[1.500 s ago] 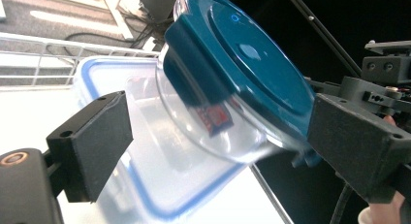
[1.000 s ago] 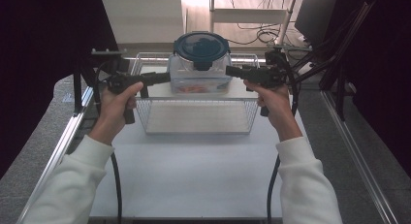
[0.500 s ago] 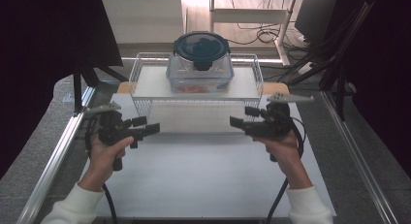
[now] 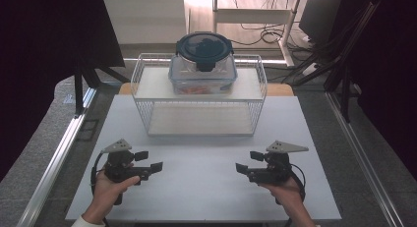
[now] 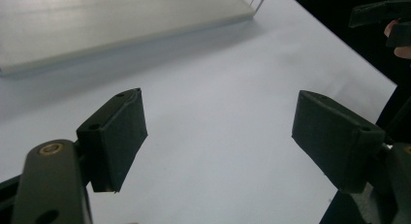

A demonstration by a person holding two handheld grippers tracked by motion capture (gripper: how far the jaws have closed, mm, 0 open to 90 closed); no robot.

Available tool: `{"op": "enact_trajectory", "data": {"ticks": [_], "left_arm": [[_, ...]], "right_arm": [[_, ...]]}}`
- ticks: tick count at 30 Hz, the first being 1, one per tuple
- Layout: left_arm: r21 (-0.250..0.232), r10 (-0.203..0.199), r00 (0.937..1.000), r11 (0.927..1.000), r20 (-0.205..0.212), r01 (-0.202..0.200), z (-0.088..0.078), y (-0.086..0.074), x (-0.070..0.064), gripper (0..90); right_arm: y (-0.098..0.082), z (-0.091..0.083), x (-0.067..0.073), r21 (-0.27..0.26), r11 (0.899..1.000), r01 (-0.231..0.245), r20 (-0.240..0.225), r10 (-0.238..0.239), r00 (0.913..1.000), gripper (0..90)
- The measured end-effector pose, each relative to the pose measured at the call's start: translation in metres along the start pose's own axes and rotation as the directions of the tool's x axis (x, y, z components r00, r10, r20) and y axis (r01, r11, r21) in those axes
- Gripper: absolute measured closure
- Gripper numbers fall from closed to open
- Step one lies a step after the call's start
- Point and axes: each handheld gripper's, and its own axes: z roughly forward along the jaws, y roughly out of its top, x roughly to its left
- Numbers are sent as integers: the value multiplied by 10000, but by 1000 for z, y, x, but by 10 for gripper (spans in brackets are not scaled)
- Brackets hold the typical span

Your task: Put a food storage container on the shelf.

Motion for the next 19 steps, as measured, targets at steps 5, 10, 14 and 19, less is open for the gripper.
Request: {"op": "enact_trajectory", "data": {"ticks": [5, 10, 14, 19], "left_arm": [[257, 101, 9995, 9996, -312, -93, 4, -8, 0, 185], [178, 134, 9988, 9998, -464, -126, 2, -10, 2, 185], [58, 135, 9984, 9999, -555, -132, -1, -9, 4, 185], [-20, 129, 9981, 9999, -604, -130, -4, -8, 6, 179]], "right_arm": [[-19, 4, -7, 371, 9988, -304, 126, 300, 9995, 220], [-20, 1, -8, 301, 9990, -324, 184, 319, 9993, 220], [-18, -2, -6, 175, 9994, -291, 327, 286, 9991, 211], [-17, -4, -3, 149, 9998, -111, 348, 106, 9993, 199]]}}
